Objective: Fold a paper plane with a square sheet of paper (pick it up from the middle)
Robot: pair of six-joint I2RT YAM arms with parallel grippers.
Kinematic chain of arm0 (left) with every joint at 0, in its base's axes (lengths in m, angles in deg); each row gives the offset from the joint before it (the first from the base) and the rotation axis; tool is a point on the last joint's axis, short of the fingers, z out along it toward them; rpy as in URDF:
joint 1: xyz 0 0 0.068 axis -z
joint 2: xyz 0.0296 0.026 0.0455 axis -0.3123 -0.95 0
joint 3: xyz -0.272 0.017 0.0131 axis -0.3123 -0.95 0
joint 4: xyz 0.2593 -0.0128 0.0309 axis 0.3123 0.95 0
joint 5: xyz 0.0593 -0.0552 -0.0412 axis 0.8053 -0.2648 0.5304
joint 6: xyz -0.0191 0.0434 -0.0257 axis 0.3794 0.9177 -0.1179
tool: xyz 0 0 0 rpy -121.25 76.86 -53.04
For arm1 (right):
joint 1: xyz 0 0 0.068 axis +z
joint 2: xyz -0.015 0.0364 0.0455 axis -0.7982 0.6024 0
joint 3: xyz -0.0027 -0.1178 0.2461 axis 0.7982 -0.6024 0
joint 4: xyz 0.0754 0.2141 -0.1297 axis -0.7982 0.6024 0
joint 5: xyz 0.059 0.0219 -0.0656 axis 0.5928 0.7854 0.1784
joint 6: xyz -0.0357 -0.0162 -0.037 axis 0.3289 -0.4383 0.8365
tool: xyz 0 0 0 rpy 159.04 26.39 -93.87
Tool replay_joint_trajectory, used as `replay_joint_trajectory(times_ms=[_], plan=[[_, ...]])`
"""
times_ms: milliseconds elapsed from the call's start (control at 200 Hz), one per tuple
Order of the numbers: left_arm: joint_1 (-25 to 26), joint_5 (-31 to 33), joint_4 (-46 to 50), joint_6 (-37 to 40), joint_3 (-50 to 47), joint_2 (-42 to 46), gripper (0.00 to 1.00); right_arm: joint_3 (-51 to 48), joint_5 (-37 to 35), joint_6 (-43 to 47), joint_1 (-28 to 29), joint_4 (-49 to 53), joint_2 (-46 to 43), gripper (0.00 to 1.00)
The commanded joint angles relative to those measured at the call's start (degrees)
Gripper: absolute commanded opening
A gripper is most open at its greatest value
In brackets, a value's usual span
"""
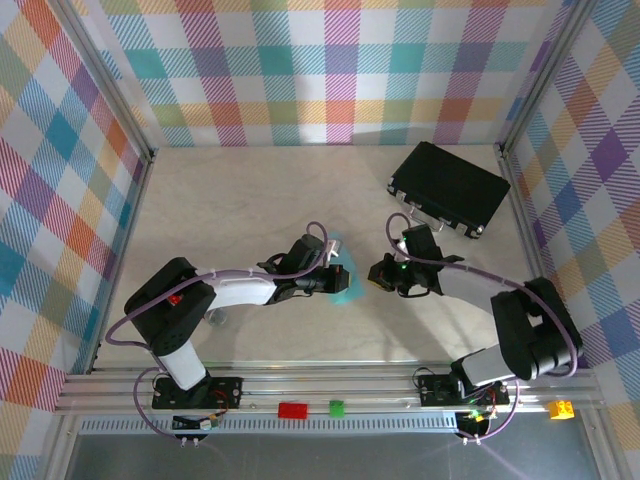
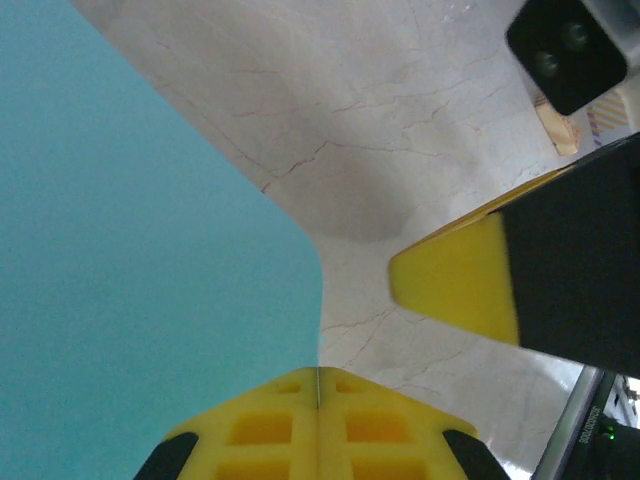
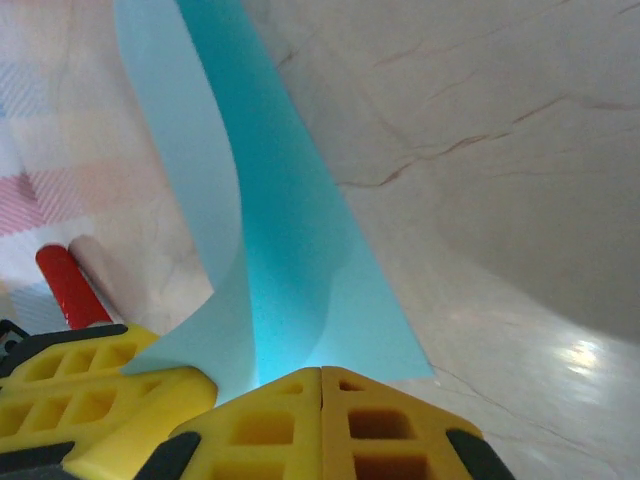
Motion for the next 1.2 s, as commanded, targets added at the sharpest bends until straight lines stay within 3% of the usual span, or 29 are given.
replay_joint_trajectory(times_ms=[0, 460, 620, 785, 1195], plan=[[-0.1, 0.0, 1.7, 0.7, -1.3, 1.3, 0.00, 0.7, 3.8, -2.1, 2.1, -5.3, 2.2, 0.04], [-0.1, 1.0, 1.3, 1.4, -2.1, 1.9, 0.00, 2.7, 3.7, -5.4, 4.0, -8.8, 12.5, 0.00], [-0.6, 1.4, 0.0, 0.9, -3.3, 2.4, 0.00, 4.4, -5.6, 0.1, 5.3, 3.2, 13.3, 0.00], [-3.0, -1.4, -0.5, 1.7, -3.6, 2.1, 0.00, 4.7, -10.0, 1.7, 6.2, 7.6, 13.0, 0.00], [-4.9, 4.3, 2.8, 6.5, -3.1, 1.1, 0.00, 4.2, -8.0, 1.0, 6.2, 5.0, 13.2, 0.00]])
